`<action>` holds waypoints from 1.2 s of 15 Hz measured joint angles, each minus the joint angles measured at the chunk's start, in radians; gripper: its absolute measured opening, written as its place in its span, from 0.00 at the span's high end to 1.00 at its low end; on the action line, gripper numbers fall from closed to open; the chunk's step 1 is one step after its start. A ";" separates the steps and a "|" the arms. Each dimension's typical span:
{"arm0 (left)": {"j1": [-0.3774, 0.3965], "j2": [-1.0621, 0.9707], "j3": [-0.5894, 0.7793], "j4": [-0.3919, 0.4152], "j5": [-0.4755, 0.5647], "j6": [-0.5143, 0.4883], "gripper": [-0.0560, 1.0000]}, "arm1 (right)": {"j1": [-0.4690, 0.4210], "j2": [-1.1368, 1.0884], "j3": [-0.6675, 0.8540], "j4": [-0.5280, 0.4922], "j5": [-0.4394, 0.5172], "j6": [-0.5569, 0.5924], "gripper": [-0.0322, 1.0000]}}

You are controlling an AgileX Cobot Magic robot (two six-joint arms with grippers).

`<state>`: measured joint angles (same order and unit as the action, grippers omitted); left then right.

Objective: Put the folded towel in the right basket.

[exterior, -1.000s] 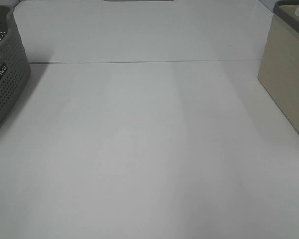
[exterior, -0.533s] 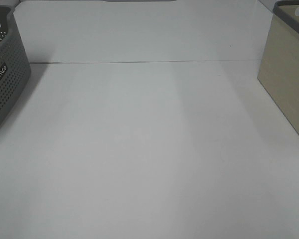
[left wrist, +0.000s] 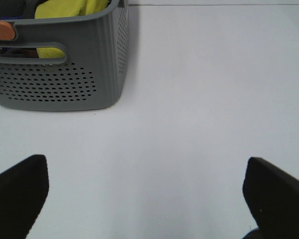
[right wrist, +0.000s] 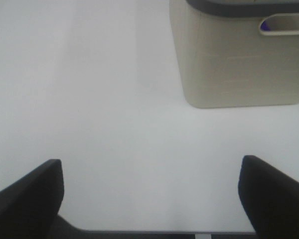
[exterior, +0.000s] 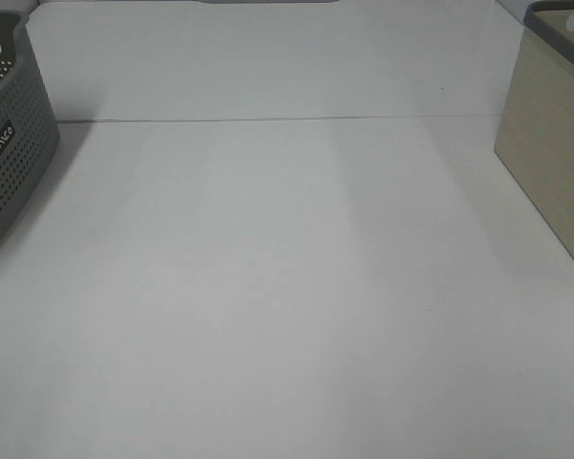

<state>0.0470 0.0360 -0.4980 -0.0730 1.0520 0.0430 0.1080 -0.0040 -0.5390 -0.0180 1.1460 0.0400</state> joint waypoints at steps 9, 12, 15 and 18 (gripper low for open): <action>0.000 0.000 0.000 0.000 0.000 0.000 0.01 | -0.007 0.000 0.083 0.088 -0.040 -0.081 0.09; 0.000 0.000 0.000 0.000 0.000 0.000 0.01 | -0.110 0.000 0.083 0.090 -0.043 -0.081 0.09; 0.000 0.000 0.000 0.000 0.000 0.000 0.01 | -0.130 0.000 0.083 0.090 -0.043 -0.081 0.10; 0.000 0.000 0.000 0.000 0.000 0.000 0.01 | -0.130 0.000 0.083 0.090 -0.043 -0.081 0.10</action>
<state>0.0470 0.0360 -0.4980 -0.0730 1.0520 0.0430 -0.0220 -0.0040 -0.4560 0.0720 1.1030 -0.0410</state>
